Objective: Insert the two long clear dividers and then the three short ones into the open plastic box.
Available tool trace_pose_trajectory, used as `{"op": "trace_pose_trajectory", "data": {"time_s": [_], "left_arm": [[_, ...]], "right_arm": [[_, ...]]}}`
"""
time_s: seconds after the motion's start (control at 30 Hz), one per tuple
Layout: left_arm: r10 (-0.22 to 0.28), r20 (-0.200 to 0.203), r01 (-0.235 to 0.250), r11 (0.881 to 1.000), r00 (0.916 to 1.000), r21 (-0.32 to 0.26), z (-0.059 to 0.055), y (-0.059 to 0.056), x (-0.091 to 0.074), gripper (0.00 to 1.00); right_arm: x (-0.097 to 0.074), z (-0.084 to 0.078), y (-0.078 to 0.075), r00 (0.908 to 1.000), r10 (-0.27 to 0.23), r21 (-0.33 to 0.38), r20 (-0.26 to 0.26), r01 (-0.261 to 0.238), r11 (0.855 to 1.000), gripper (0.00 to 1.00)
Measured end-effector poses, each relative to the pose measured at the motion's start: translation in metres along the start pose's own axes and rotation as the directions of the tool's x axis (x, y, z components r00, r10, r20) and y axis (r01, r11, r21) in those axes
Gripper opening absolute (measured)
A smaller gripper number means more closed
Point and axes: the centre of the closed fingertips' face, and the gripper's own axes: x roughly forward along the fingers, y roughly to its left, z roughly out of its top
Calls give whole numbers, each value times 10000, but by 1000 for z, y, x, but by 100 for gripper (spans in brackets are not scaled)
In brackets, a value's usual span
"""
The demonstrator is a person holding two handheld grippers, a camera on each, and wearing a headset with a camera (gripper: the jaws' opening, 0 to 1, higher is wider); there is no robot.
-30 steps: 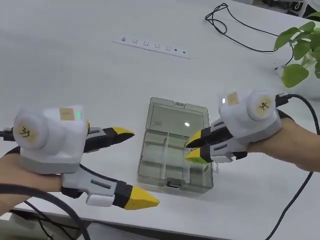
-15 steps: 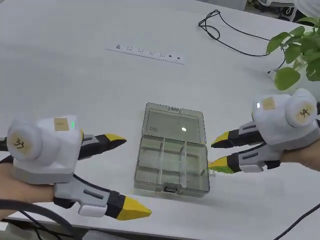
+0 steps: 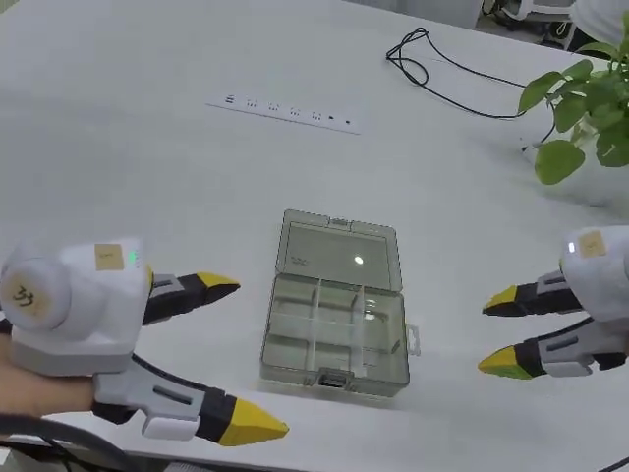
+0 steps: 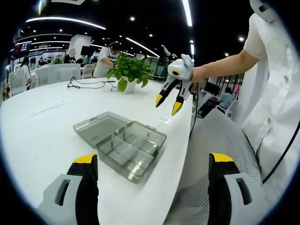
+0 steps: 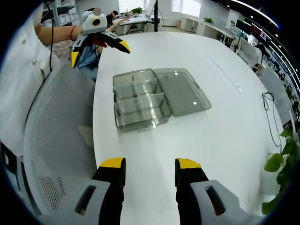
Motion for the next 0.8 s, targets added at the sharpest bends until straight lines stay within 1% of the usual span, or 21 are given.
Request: {"op": "trace_pose_trajectory", "data": {"time_s": [0.13,0.23,0.3,0.37,0.47,0.57,0.73,0.8], "left_arm": [[-17,-41,17,10000,10000,-16,-1,0,0,100],[-27,-28,27,10000,10000,-41,0,1,0,100],[-48,-21,48,10000,10000,-39,0,0,1,100],[-75,-33,75,10000,10000,-52,0,0,1,100],[-38,-7,38,9999,10000,-97,0,1,0,100],[-50,4,50,9998,10000,-168,0,0,-1,100],[-89,-15,88,9998,10000,-170,-1,1,-1,100],[-87,-34,86,9998,10000,-169,-1,1,0,100]], "right_arm": [[-1,-23,-4,9987,-14,-41,-511,12,10000,46],[0,-34,-9,9976,-60,61,-684,65,10000,46],[1,-45,-13,9952,-50,26,-976,52,10000,46],[3,-59,-15,9908,23,23,-1352,-20,10000,47],[6,-77,-16,9829,107,-259,-1838,-157,9995,47],[8,-95,-21,9694,76,-620,-2454,-235,9978,47],[13,-114,-26,9543,60,-1050,-2989,-391,9937,47],[16,-118,-27,9510,85,-1125,-3091,-455,9926,47]]}}
